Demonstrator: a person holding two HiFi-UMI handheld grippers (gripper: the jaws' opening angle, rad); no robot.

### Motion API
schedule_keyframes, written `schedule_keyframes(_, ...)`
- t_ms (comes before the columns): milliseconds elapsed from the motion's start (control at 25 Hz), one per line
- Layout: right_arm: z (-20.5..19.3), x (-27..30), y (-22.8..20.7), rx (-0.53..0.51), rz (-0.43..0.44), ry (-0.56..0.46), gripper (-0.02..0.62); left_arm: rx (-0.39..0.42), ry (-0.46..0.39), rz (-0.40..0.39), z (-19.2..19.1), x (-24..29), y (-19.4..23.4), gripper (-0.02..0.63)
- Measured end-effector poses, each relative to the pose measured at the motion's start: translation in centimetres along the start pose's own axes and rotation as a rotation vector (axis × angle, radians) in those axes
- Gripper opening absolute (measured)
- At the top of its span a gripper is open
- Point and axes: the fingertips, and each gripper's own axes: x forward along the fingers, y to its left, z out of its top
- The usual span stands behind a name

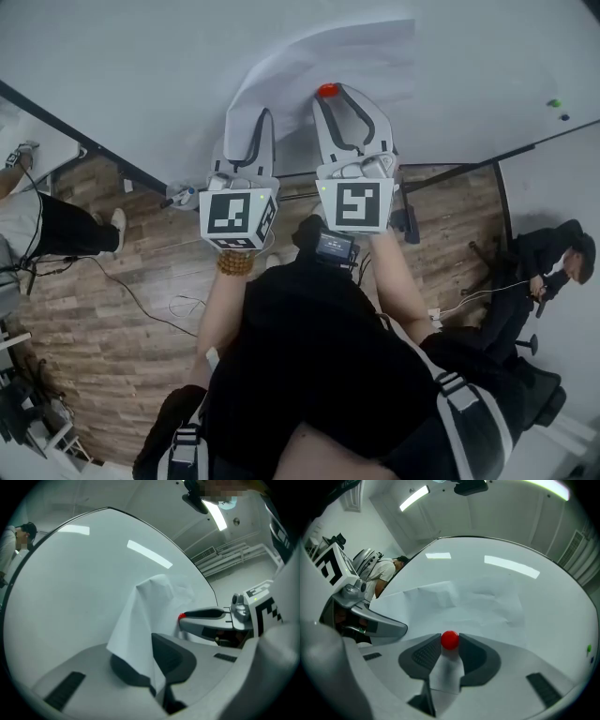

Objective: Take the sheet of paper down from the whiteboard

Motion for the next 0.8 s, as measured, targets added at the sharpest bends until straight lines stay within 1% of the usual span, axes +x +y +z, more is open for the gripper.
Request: schedule_keyframes(800,-0.11,-0.04,0.01,0.011,-0.002,0.002,0.115,-0.025,0.007,-0.008,-0.09,0.21,0.14,0.011)
